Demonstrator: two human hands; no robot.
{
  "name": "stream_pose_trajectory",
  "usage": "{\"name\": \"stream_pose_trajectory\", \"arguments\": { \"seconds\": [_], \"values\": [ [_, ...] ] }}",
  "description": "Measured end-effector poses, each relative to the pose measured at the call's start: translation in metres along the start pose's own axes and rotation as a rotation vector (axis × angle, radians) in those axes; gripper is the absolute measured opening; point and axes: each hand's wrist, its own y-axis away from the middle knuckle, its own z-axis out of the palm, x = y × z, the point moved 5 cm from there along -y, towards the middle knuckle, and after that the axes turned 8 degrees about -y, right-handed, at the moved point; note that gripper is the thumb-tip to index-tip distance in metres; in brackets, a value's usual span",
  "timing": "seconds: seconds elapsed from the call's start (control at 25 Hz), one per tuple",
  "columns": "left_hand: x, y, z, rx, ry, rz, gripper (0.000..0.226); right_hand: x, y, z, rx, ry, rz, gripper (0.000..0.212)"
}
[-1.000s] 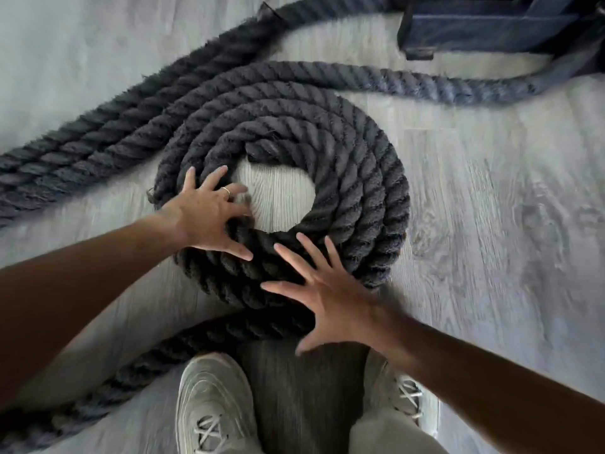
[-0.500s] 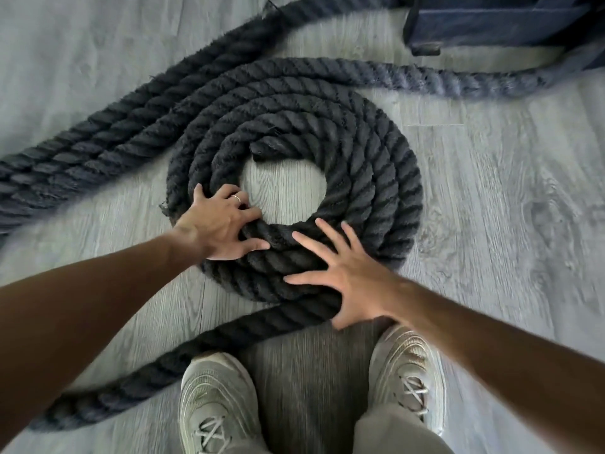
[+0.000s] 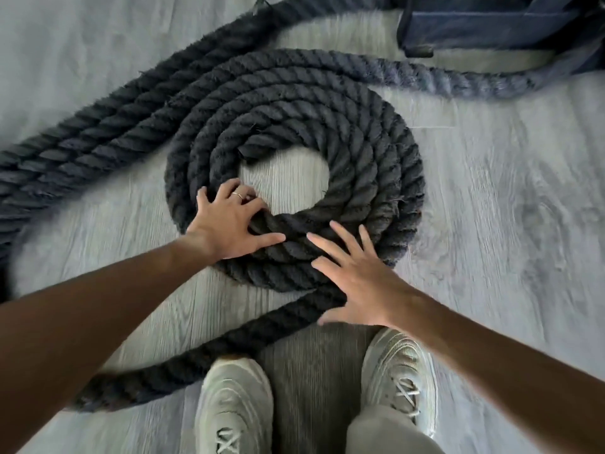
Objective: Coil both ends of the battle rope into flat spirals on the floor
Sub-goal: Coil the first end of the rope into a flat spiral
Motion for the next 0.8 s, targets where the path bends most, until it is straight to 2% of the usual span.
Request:
{"name": "stream_pose_trajectory", "arguments": {
  "seconds": [0.2, 0.32, 0.48, 0.64, 0.8],
  "values": [
    [-0.01, -0.009, -0.005, -0.113, -0.059, 0.011, 0.107, -0.007, -0.008, 0.001, 0.056, 0.047, 0.127, 0.092],
    [-0.012, -0.024, -0.014, -0.165, -0.109, -0.041, 0.106, 0.004, -0.022, -0.009, 0.079, -0.037, 0.149, 0.091],
    [-0.005, -0.054, -0.023, -0.254, -0.003, -0.096, 0.109, 0.04, -0.034, -0.034, 0.077, -0.151, 0.197, 0.091],
    [-0.006, -0.055, -0.021, -0.188, 0.022, -0.115, 0.106, 0.046, -0.039, -0.033, 0.053, -0.158, 0.188, 0.093],
    [0.003, -0.051, -0.027, -0.171, -0.143, -0.126, 0.106, 0.062, -0.035, -0.043, -0.014, -0.132, 0.12, 0.091]
  ]
}}
